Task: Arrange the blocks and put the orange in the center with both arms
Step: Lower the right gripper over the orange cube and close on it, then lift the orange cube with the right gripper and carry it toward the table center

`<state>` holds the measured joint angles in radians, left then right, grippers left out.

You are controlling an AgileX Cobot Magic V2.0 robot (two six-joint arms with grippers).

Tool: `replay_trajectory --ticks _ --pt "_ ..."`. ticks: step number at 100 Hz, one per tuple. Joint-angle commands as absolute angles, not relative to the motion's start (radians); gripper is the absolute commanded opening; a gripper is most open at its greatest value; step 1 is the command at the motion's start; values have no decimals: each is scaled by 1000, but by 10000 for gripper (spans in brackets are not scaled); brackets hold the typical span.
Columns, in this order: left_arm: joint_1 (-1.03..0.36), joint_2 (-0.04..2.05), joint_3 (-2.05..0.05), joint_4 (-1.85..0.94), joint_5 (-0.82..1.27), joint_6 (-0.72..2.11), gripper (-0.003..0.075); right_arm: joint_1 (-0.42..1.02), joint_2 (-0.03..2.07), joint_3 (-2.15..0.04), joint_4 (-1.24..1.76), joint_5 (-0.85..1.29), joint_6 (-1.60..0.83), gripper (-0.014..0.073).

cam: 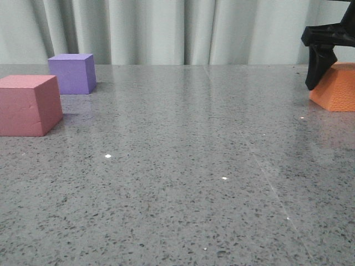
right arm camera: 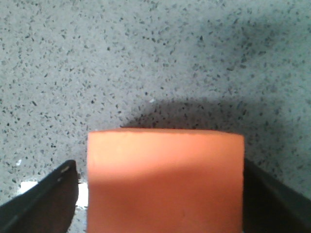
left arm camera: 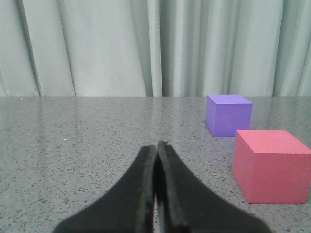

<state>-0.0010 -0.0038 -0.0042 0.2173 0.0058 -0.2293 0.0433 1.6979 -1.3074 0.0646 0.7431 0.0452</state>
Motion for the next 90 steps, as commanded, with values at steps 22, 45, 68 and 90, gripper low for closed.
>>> replay_trajectory --ticks 22,45,68,90 --pt "-8 -36 50 209 -69 -231 -19 44 1655 -1342 67 733 36 205" --pt "-8 -36 50 209 -69 -231 -19 44 1655 -1359 67 781 36 110" --pt "-8 -36 50 209 -69 -231 -19 105 1615 -1453 73 851 63 110" --pt "-8 -36 50 209 -69 -231 -19 243 1605 -1500 73 827 178 110"
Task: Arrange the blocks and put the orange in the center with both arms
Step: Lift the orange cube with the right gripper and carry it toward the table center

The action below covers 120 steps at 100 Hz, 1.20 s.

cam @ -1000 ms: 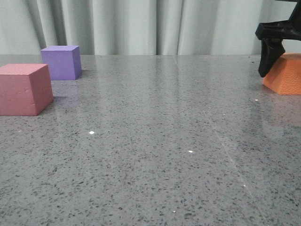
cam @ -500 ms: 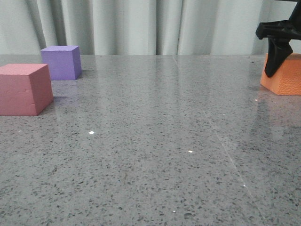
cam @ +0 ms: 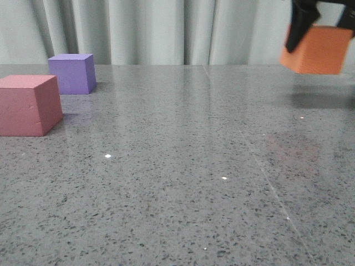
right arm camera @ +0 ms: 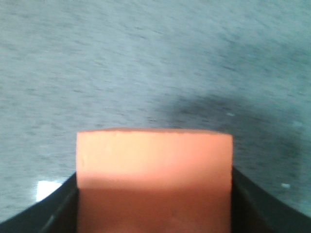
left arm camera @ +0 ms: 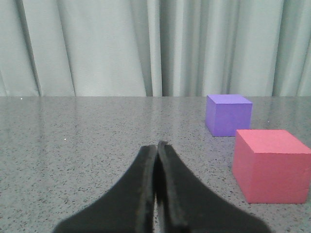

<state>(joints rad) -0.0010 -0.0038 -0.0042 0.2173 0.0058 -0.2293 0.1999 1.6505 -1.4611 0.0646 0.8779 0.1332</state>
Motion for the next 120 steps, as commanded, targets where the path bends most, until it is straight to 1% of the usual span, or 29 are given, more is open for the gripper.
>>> replay_trajectory --ticks 1,19,36,55,71,81,110,114,120 --pt "-8 -36 50 209 -69 -231 -19 252 1605 -1500 73 823 182 110" --pt "-8 -36 50 209 -69 -231 -19 367 1617 -1505 68 721 311 110" --pt "-8 -36 50 209 -69 -231 -19 468 1671 -1556 -7 702 428 110" --pt "-8 -36 50 209 -69 -231 -19 566 1769 -1663 -153 740 619 110" --pt "-8 -36 50 209 -69 -231 -19 645 1859 -1774 -282 827 739 110" --pt "-8 -36 50 209 -69 -231 -19 665 1907 -1821 -307 885 780 110" --pt "-8 -36 50 209 -69 -231 -19 686 1960 -1830 -305 886 833 111" --pt "-8 -36 50 209 -69 -231 -19 686 1964 -1830 -301 886 833 115" --pt "-8 -36 50 209 -69 -231 -19 686 1966 -1830 -294 886 833 143"
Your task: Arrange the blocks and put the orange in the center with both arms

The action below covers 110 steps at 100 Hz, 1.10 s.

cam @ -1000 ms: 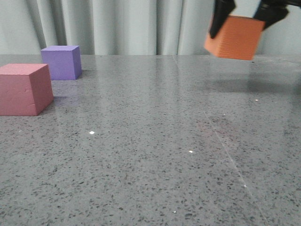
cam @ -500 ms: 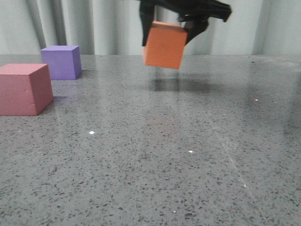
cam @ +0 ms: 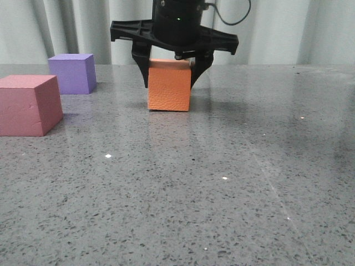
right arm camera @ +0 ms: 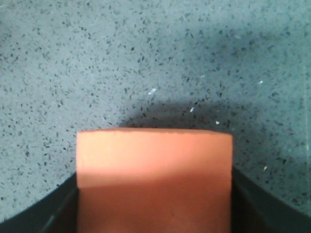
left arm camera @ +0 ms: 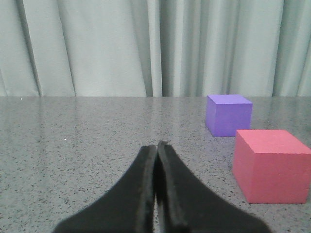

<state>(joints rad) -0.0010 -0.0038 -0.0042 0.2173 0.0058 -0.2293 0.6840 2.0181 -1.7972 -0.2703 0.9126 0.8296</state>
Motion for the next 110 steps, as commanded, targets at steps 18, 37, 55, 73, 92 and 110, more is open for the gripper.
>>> replay_trajectory --ticks 18,37,55,73,92,110 --pt "-8 -36 50 209 -69 -231 -19 686 1966 -1833 -293 882 833 372" --pt "-8 -36 50 209 -69 -231 -19 687 1962 -1833 -293 881 831 623" --pt "-8 -36 50 209 -69 -231 -19 687 1931 -1833 -293 836 781 645" --pt "-8 -36 50 209 -69 -231 -19 687 1855 -1831 -334 829 711 645" --pt "-8 -36 50 209 -69 -231 -19 684 1739 -1828 -475 873 677 645" --pt "-8 -36 50 209 -69 -231 -19 674 1649 -1827 -536 962 570 594"
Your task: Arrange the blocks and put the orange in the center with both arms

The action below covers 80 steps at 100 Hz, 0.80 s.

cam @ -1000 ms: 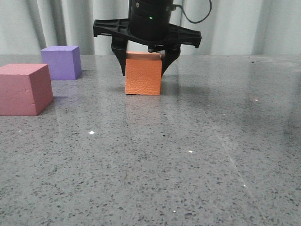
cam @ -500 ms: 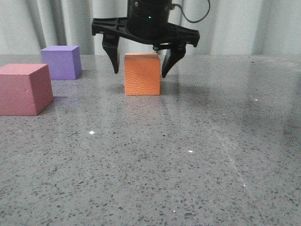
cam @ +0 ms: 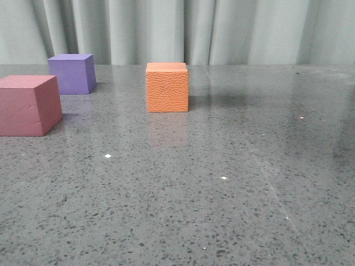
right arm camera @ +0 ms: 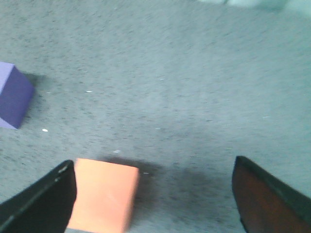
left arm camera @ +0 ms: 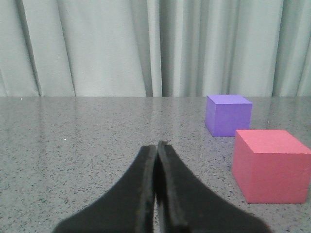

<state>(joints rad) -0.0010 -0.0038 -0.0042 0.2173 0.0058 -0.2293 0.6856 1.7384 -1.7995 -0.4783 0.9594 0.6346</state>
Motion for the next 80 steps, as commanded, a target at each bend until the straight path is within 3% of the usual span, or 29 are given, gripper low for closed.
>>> replay_trajectory --ticks 1,25,52,72,80 --pt "-8 -36 50 209 -69 -231 -19 672 1645 -1826 -536 964 567 589" --pt "-8 -36 50 209 -69 -231 -19 601 1462 -1650 -538 914 534 330" --pt "-8 -36 50 209 -69 -231 -19 449 1213 -1301 -538 831 564 125" --pt "-8 -36 50 209 -69 -231 -19 412 1031 -1074 -538 796 564 -71" --pt "-8 -36 50 209 -69 -231 -19 412 965 -1001 -538 788 564 -60"
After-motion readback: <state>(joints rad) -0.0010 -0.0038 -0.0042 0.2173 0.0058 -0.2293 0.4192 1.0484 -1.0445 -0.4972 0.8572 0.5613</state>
